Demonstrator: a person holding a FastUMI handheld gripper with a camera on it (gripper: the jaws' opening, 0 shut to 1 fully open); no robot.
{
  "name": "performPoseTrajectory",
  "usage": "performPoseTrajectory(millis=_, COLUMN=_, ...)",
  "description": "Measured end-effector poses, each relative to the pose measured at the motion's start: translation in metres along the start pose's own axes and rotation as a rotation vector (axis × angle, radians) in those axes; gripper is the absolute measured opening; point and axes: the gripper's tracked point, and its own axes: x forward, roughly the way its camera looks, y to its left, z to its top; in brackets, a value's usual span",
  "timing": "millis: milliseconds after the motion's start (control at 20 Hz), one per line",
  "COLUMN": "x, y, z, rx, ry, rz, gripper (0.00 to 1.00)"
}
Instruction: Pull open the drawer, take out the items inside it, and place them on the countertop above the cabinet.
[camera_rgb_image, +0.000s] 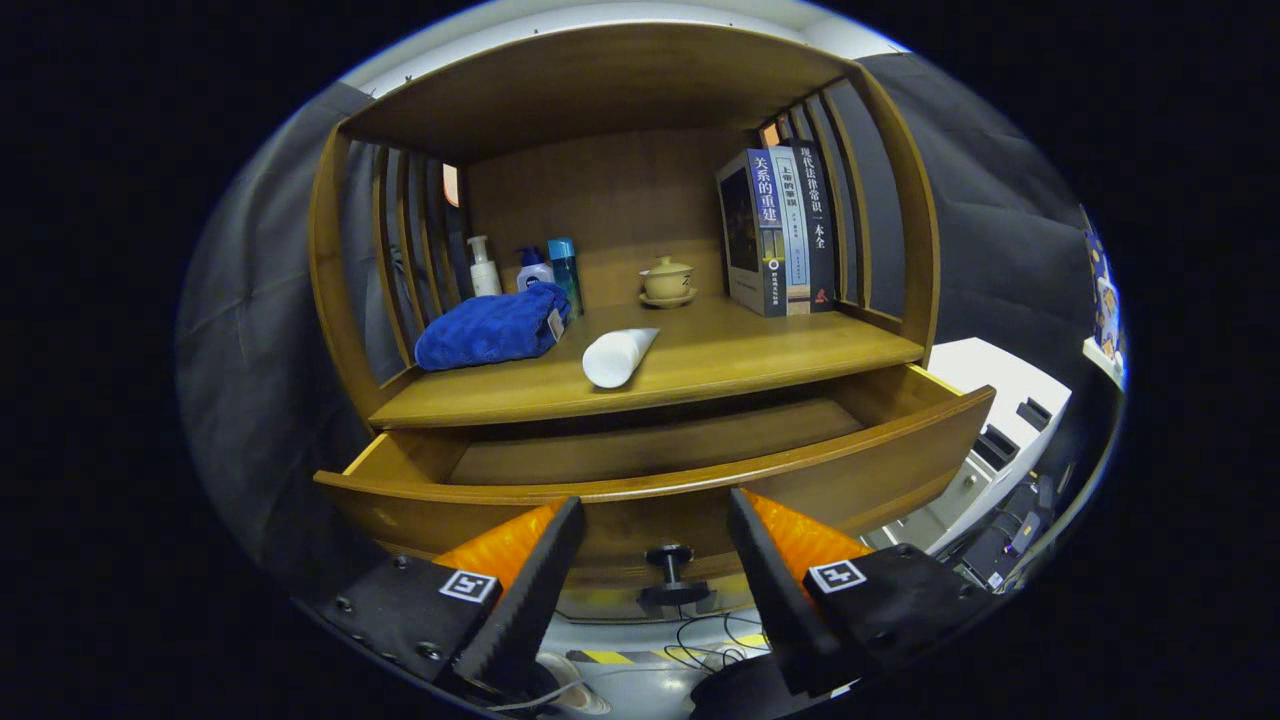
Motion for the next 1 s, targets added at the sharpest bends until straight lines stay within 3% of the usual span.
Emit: performPoseTrajectory(millis=1000, x=0.06, y=0.005, z=0.02, rx=0.01, ry=-0.012, rz=-0.029, gripper=0.97)
